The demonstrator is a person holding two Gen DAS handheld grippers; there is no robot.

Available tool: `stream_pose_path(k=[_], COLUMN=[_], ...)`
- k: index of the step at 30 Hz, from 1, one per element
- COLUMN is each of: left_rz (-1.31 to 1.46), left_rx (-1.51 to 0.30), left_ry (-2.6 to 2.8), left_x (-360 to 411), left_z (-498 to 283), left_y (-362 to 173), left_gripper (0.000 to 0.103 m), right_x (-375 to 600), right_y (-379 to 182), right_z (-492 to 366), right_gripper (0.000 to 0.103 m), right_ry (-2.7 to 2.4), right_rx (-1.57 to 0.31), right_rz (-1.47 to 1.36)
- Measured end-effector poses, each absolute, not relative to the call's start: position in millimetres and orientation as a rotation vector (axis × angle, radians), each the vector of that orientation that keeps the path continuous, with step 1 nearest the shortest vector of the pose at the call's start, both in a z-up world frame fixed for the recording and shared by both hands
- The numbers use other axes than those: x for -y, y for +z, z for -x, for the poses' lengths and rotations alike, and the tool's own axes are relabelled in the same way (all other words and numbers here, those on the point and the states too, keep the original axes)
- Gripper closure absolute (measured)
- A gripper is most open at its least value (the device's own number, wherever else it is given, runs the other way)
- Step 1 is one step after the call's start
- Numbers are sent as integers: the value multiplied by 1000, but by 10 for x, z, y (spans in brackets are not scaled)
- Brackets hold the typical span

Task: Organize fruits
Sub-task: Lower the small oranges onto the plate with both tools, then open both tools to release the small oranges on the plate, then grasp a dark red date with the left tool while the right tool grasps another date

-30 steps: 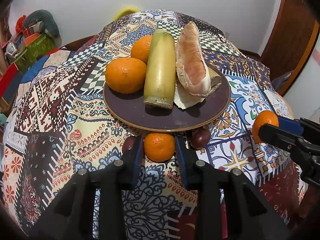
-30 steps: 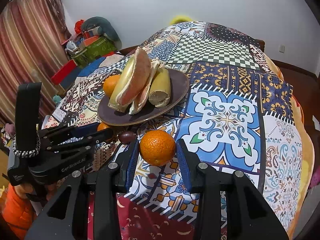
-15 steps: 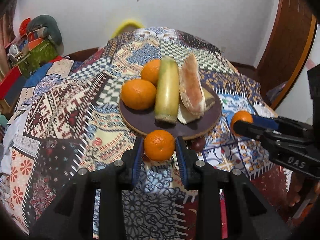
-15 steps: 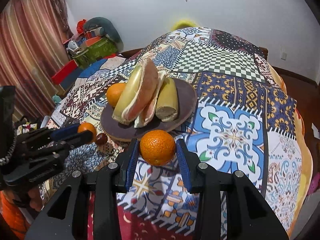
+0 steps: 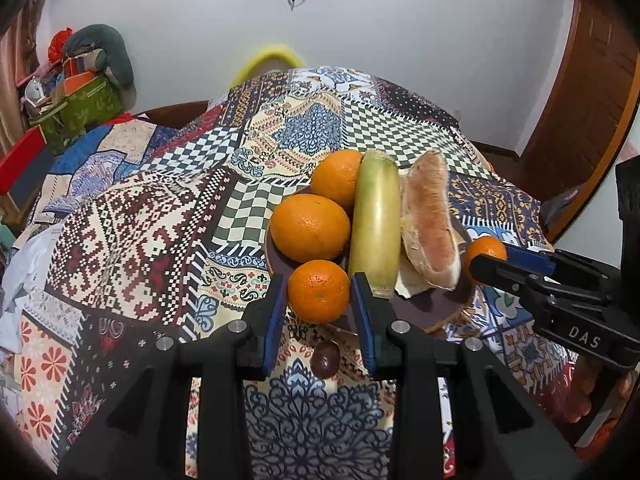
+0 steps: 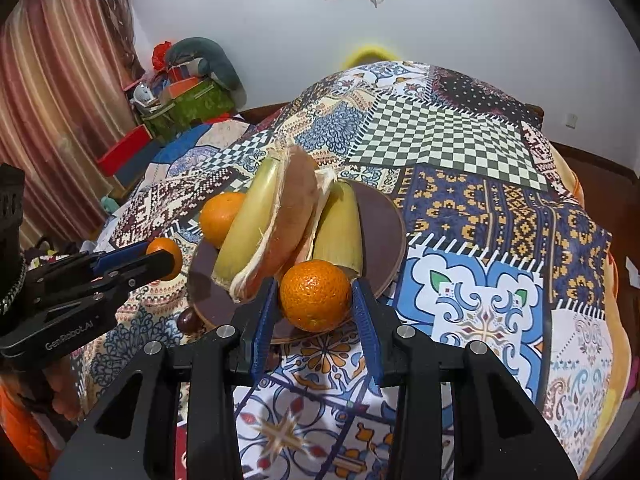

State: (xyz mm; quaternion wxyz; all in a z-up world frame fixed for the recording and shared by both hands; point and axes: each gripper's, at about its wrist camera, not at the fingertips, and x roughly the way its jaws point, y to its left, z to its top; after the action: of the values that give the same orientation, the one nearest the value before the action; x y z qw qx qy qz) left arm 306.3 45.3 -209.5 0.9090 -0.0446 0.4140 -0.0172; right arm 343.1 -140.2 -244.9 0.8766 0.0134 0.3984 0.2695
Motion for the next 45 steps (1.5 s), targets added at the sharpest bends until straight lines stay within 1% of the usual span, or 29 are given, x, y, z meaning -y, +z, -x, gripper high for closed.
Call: stream_pose_path(k=[10,15,18,21,30,37,45], left_rz=[124,113,114,114,128,129,122], left_rx=[-897,-896,-896,-891,-899,-958,-1014], left_ry=[-50,-54,-56,-61,-51,-58,-72], left_x=[-455,-428,-427,-424,-476,-465,-452], left_z=[-3210,-3204,-3178,-3118,-2899,-2778,-2859], left_y=[-2289,-2282,-2254,-2212,-2141,-2327,-2520], left_gripper=[71,71,68,67,67,67,67], right_x=[1357,1346,1356,1393,1440,1454,1363], right_y=[-2519,-2514,-2503,-2468,-2382,-2440,-2589], right_z=[-3460,-3460,-3466,-3437,-3264,-3125,-3072], right_gripper=[67,67,66,64,64,63,63], right_ry=[565,561,554,550,550,561,585], right_rx=[-846,-850,-857,-849,-832,-853,-904], right_rz=[-10,-3,-2,-7,8,6,10])
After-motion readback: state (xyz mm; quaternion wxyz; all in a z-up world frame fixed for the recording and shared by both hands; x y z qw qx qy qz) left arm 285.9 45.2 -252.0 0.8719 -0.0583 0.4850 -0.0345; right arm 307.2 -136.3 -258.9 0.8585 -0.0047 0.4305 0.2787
